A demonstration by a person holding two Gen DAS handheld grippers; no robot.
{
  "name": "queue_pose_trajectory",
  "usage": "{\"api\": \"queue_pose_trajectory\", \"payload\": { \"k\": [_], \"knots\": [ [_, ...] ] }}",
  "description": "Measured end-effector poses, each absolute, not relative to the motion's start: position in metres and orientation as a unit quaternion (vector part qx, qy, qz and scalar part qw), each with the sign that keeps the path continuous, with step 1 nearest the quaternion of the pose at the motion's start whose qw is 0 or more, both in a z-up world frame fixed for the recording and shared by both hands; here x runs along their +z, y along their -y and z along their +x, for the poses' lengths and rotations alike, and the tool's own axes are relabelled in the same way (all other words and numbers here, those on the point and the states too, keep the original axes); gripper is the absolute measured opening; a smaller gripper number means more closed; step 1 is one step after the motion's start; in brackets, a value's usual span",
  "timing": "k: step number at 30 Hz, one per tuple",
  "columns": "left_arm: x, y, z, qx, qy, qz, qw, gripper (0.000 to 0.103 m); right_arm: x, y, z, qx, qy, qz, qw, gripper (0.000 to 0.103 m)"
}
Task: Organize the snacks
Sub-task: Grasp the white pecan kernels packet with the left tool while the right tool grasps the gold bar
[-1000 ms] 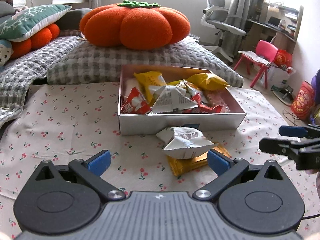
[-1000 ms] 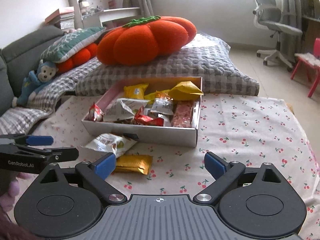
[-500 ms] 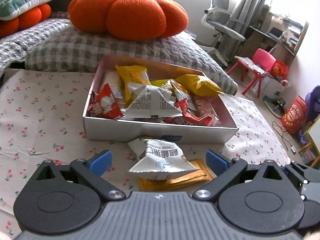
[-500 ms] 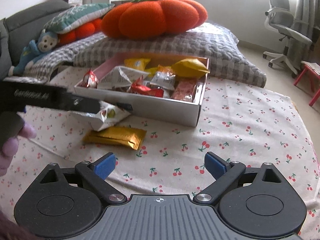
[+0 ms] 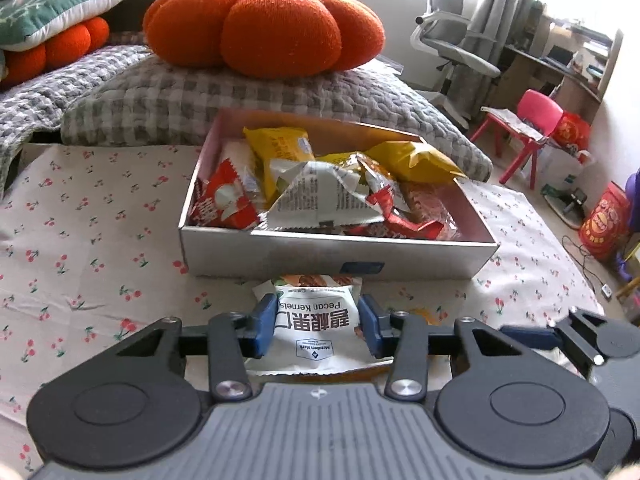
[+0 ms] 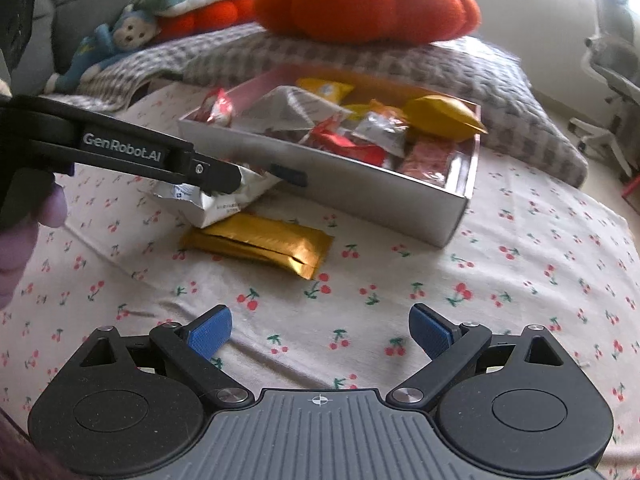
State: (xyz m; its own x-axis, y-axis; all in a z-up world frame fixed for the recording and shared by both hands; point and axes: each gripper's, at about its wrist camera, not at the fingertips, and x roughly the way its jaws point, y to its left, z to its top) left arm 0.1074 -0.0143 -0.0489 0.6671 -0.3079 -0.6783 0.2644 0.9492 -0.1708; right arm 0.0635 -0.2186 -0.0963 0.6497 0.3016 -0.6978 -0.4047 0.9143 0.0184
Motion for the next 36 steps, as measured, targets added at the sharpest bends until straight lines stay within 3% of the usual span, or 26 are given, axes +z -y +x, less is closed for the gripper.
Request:
{"api": "queue_pose_trajectory", "payload": {
  "k": [18,21,25,31,36],
  "knots": [
    [-0.049,-0.028,0.084,-0.148,-0.382,0.005,0.912,0.04,-0.093,0.183,0.104,0.263,-0.357,-0.114,0.889,0.094],
    [-0.051,-0.031,0.082,-0.156,-0.386,0.008,0.909,0.042,-0.093,0.176,0.108,0.272,-0.356,-0.124,0.885,0.086],
    [-0.054,-0.032,0.081,-0.165,-0.391,0.014,0.905,0.048,-0.09,0.17,0.107,0.289,-0.356,-0.127,0.879,0.065],
    [-0.057,-0.037,0.08,-0.167,-0.403,0.002,0.9,0.052,-0.086,0.169,0.096,0.281,-0.365,-0.122,0.879,0.046],
    [-0.056,-0.039,0.079,-0.168,-0.406,0.003,0.898,0.055,-0.083,0.168,0.081,0.281,-0.38,-0.114,0.874,0.042]
  ]
}}
